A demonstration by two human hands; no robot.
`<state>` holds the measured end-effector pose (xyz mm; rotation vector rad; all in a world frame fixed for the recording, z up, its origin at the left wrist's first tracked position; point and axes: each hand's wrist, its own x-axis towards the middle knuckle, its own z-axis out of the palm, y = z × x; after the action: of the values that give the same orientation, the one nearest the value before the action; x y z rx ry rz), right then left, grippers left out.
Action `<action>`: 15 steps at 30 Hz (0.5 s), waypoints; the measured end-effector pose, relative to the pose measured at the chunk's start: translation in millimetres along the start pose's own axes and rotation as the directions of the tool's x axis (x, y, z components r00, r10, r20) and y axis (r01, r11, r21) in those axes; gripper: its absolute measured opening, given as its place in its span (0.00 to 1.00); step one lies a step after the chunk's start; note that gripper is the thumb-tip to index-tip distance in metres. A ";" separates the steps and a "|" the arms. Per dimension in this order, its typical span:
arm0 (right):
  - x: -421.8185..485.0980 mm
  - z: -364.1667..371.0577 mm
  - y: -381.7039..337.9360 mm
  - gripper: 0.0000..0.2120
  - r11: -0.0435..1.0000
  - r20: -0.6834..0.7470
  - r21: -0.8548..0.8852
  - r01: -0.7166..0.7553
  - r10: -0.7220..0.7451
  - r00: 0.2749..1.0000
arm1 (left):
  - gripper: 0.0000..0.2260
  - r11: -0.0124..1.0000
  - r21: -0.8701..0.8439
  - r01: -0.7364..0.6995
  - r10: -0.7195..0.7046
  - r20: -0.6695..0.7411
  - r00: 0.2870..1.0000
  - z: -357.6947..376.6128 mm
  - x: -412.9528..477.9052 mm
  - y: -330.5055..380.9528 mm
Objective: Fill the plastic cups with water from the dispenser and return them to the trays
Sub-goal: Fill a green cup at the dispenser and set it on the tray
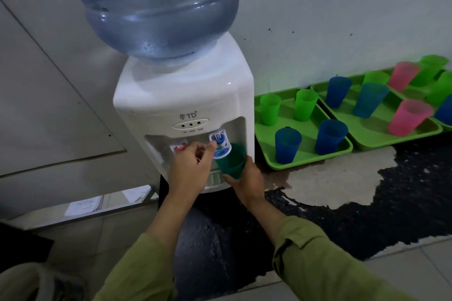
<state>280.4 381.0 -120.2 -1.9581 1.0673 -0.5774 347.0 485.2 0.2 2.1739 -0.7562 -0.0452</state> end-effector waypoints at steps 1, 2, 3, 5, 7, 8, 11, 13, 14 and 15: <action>0.1 -0.9 -0.2 0.33 1.000 0.008 0.007 -0.008 0.008 1.000 | 0.11 0.994 0.031 -0.100 0.103 -0.087 0.991 -4.7 -3.1 5.5; 0.4 -1.3 -1.0 0.33 1.000 0.016 0.007 -0.011 0.011 1.000 | 0.09 0.977 0.050 -0.206 0.212 -0.165 0.963 -9.7 -3.8 10.5; 0.6 -1.9 -1.4 0.33 1.000 0.022 0.004 -0.016 0.016 1.000 | 0.08 0.950 0.067 -0.306 0.313 -0.230 0.921 -14.4 -2.1 14.8; 0.6 -2.6 -3.2 0.34 1.000 0.026 0.001 -0.025 0.025 0.999 | 0.11 0.876 0.141 -0.461 0.480 -0.338 0.809 -22.7 8.9 20.0; 0.2 -3.4 -4.2 0.33 1.000 0.025 -0.008 -0.028 0.028 0.999 | 0.14 0.825 0.239 -0.512 0.564 -0.398 0.724 -29.8 23.9 24.9; -0.2 -4.0 -4.4 0.33 1.000 0.027 -0.013 -0.027 0.028 0.999 | 0.16 0.815 0.282 -0.506 0.579 -0.417 0.701 -32.9 30.9 27.9; -0.4 -5.8 -4.8 0.33 1.000 0.035 -0.011 -0.022 0.023 0.999 | 0.16 0.821 0.347 -0.453 0.567 -0.415 0.711 -34.7 47.5 28.8; -0.7 -6.9 -5.5 0.33 1.000 0.044 -0.016 -0.023 0.023 0.999 | 0.16 0.817 0.372 -0.440 0.567 -0.378 0.732 -32.5 55.0 23.8; -0.6 -7.2 -6.2 0.33 1.000 0.047 -0.021 -0.023 0.024 0.999 | 0.16 0.810 0.387 -0.441 0.574 -0.364 0.734 -31.3 57.6 20.8; -0.5 -7.5 -6.5 0.33 0.999 0.049 -0.026 -0.024 0.025 0.998 | 0.17 0.800 0.405 -0.443 0.584 -0.355 0.730 -29.7 59.5 17.8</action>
<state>278.0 380.2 -110.6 -1.9682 1.0716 -0.5024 395.0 465.5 45.4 2.0276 -1.1078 0.9119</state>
